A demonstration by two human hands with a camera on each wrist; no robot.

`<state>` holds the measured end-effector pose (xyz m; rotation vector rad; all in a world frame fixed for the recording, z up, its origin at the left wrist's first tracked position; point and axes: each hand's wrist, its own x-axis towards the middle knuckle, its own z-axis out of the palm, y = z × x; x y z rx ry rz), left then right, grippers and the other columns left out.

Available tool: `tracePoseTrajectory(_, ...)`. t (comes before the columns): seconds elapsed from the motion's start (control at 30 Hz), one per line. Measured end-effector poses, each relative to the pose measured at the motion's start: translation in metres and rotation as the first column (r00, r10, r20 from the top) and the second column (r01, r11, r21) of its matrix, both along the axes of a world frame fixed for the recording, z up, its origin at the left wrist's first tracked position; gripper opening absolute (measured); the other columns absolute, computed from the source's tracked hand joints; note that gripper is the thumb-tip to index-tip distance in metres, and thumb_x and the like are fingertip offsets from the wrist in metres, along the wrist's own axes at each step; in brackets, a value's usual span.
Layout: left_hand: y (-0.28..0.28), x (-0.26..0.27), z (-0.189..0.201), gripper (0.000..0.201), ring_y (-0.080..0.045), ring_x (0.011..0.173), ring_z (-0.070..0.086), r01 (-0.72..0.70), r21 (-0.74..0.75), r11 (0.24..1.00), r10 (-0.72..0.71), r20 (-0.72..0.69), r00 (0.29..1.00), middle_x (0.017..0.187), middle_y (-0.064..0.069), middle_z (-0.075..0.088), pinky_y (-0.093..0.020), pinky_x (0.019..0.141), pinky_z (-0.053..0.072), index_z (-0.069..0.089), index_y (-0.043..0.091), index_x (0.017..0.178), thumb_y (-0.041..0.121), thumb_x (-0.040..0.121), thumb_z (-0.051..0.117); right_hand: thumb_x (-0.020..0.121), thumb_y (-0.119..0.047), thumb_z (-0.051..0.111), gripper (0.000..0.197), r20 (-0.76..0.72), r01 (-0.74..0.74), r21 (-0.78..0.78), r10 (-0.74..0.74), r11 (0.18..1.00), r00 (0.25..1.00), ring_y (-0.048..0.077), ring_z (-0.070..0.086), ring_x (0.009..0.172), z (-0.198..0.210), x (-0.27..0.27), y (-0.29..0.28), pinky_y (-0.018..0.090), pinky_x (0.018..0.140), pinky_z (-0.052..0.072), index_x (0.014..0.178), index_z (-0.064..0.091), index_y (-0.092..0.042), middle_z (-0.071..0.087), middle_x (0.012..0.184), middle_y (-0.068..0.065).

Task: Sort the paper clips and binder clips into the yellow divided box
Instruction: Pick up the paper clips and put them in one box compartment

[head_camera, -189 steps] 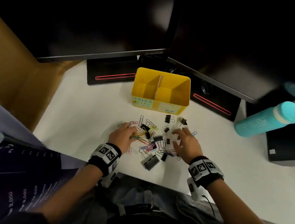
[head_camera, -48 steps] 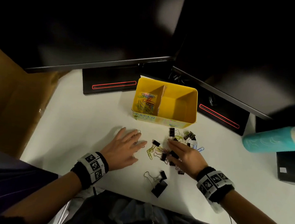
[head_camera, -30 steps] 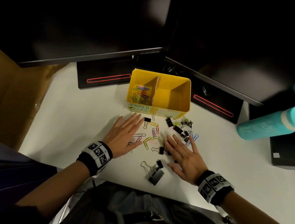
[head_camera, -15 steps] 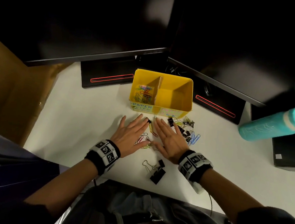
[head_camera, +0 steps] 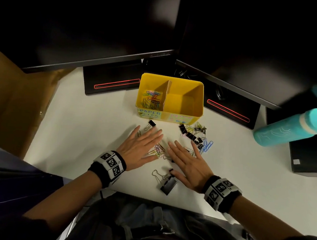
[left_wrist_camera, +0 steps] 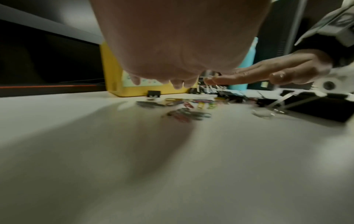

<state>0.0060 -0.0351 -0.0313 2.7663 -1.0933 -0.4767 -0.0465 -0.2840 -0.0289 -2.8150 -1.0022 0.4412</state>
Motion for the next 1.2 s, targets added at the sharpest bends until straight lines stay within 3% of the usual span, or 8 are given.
tracePoseTrajectory(0.3, 0.011, -0.022, 0.005, 0.071, -0.015, 0.144, -0.005, 0.007, -0.091, 0.996, -0.009, -0.021, 1.0, 0.157, 0.0, -0.003, -0.055, 0.115, 0.007, 0.007, 0.024, 0.148, 0.055, 0.091, 0.036, 0.097, -0.045, 0.025, 0.06, 0.018, 0.055, -0.076, -0.054, 0.996, 0.998, 0.019, 0.01, 0.145, 0.005, -0.016, -0.029, 0.059, 0.113, 0.001, 0.149, 0.009, -0.02, 0.012, 0.158, 0.0)
tracePoseTrajectory(0.4, 0.033, -0.021, 0.008, 0.11, -0.012, 0.143, -0.009, -0.284, -0.098, 0.954, 0.268, -0.148, 0.952, 0.154, 0.003, -0.011, -0.048, 0.118, 0.006, -0.007, 0.02, 0.147, 0.061, 0.072, 0.062, 0.099, -0.041, 0.021, 0.053, 0.002, -0.035, -0.048, 0.035, 0.998, 0.999, 0.018, 0.004, 0.145, 0.004, 0.002, 0.004, 0.06, 0.112, -0.003, 0.148, 0.016, -0.022, 0.011, 0.158, -0.001)
tracePoseTrajectory(0.5, 0.051, -0.019, 0.0, 0.127, -0.016, 0.144, -0.005, -0.259, 0.035, 0.965, 0.261, -0.182, 0.948, 0.156, 0.005, -0.007, -0.043, 0.115, 0.006, 0.005, 0.019, 0.148, 0.074, 0.052, 0.067, 0.099, -0.037, 0.024, 0.051, 0.004, -0.137, -0.008, 0.137, 0.991, 0.991, 0.017, 0.001, 0.145, 0.001, 0.016, 0.03, 0.058, 0.112, -0.008, 0.148, 0.016, -0.027, 0.009, 0.158, -0.002)
tracePoseTrajectory(0.6, 0.051, -0.023, -0.006, 0.095, -0.021, 0.137, 0.025, -0.281, -0.056, 0.958, 0.268, -0.169, 0.949, 0.154, 0.0, 0.025, -0.047, 0.109, 0.03, 0.037, 0.025, 0.14, 0.061, 0.06, 0.072, 0.093, -0.032, 0.044, 0.056, 0.04, -0.108, 0.078, 0.105, 0.991, 0.994, 0.024, 0.025, 0.141, 0.001, 0.025, 0.043, 0.059, 0.113, 0.019, 0.145, 0.026, -0.021, 0.029, 0.153, 0.006)
tracePoseTrajectory(0.7, 0.039, -0.028, -0.008, 0.051, -0.016, 0.104, 0.051, -0.412, -0.277, 0.868, 0.376, -0.177, 0.91, 0.126, -0.002, 0.053, -0.031, 0.082, 0.051, 0.064, 0.022, 0.116, 0.034, 0.069, 0.078, 0.082, -0.039, 0.065, 0.07, -0.027, 0.041, 0.179, -0.037, 0.983, 0.999, 0.031, 0.052, 0.109, 0.004, 0.033, 0.048, 0.048, 0.082, 0.053, 0.138, 0.037, -0.008, 0.047, 0.13, 0.016)
tracePoseTrajectory(0.83, 0.02, -0.025, -0.009, 0.033, -0.017, 0.083, 0.061, -0.495, -0.352, 0.794, 0.448, -0.209, 0.869, 0.101, 0.001, 0.062, -0.027, 0.067, 0.048, 0.069, 0.016, 0.105, 0.026, 0.074, 0.075, 0.061, -0.051, 0.079, 0.095, -0.276, 0.26, 0.204, -0.199, 0.944, 0.94, 0.028, 0.053, 0.098, -0.004, 0.051, 0.064, 0.043, 0.073, 0.053, 0.136, 0.037, -0.012, 0.044, 0.12, 0.01)
tracePoseTrajectory(1.03, 0.015, -0.018, -0.009, 0.01, -0.028, 0.056, 0.06, -0.366, -0.295, 0.883, 0.366, -0.058, 0.929, 0.071, -0.009, 0.061, -0.032, 0.044, 0.051, 0.066, 0.007, 0.074, 0.012, 0.073, 0.075, 0.076, -0.019, 0.073, 0.025, -0.193, 0.252, 0.35, -0.193, 0.902, 0.962, 0.034, 0.06, 0.083, -0.017, 0.054, 0.082, 0.036, 0.06, 0.048, 0.095, 0.062, -0.007, 0.059, 0.097, 0.011)
tracePoseTrajectory(1.2, 0.01, 0.0, 0.014, 0.014, -0.025, 0.058, 0.06, -0.254, -0.31, 0.916, 0.284, 0.054, 0.957, 0.071, -0.011, 0.06, -0.031, 0.046, 0.051, 0.06, 0.005, 0.071, 0.007, 0.076, 0.073, 0.076, -0.006, 0.067, 0.01, -0.101, 0.244, 0.375, -0.222, 0.895, 0.97, 0.037, 0.06, 0.068, -0.02, 0.053, 0.071, 0.038, 0.053, 0.05, 0.082, 0.062, -0.001, 0.059, 0.082, 0.019)
